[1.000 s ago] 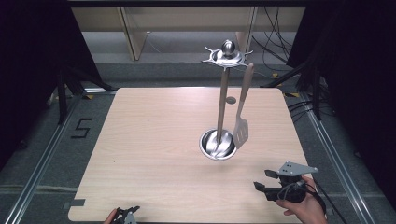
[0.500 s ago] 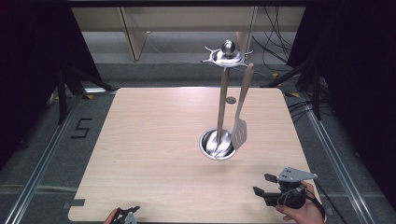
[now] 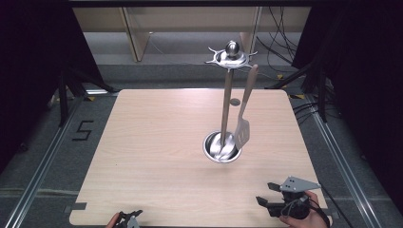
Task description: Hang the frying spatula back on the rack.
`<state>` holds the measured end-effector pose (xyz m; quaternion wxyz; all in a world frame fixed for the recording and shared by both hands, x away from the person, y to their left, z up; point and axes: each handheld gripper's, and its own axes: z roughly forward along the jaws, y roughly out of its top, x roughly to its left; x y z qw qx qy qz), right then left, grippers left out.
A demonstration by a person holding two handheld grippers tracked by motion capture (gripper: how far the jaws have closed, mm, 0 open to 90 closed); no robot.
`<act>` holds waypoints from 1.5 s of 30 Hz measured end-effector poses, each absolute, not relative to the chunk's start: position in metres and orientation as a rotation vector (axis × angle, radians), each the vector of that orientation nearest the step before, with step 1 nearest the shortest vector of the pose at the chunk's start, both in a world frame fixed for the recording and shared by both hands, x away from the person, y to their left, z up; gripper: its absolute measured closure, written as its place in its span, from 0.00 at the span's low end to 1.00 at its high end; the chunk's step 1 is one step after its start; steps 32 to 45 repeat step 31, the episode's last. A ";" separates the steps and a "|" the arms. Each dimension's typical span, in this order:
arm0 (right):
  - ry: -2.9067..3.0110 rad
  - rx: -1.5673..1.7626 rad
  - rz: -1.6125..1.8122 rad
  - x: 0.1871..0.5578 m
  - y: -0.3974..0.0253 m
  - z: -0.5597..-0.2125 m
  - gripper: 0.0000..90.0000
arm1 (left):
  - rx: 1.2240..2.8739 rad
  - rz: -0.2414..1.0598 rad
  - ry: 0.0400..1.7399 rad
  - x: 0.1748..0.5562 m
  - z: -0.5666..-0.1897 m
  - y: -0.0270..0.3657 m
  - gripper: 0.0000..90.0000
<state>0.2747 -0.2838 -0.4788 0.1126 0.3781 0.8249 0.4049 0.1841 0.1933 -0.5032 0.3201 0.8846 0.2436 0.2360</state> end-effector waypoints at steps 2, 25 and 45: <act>2.405 1.097 1.187 0.273 -0.284 -0.480 0.35 | 2.350 0.642 0.623 0.185 -0.502 0.194 0.17; 2.412 1.094 1.187 0.265 -0.285 -0.486 0.35 | 2.356 0.630 0.617 0.184 -0.502 0.194 0.17; 2.427 1.095 1.196 0.266 -0.285 -0.487 0.35 | 2.351 0.614 0.620 0.184 -0.502 0.193 0.17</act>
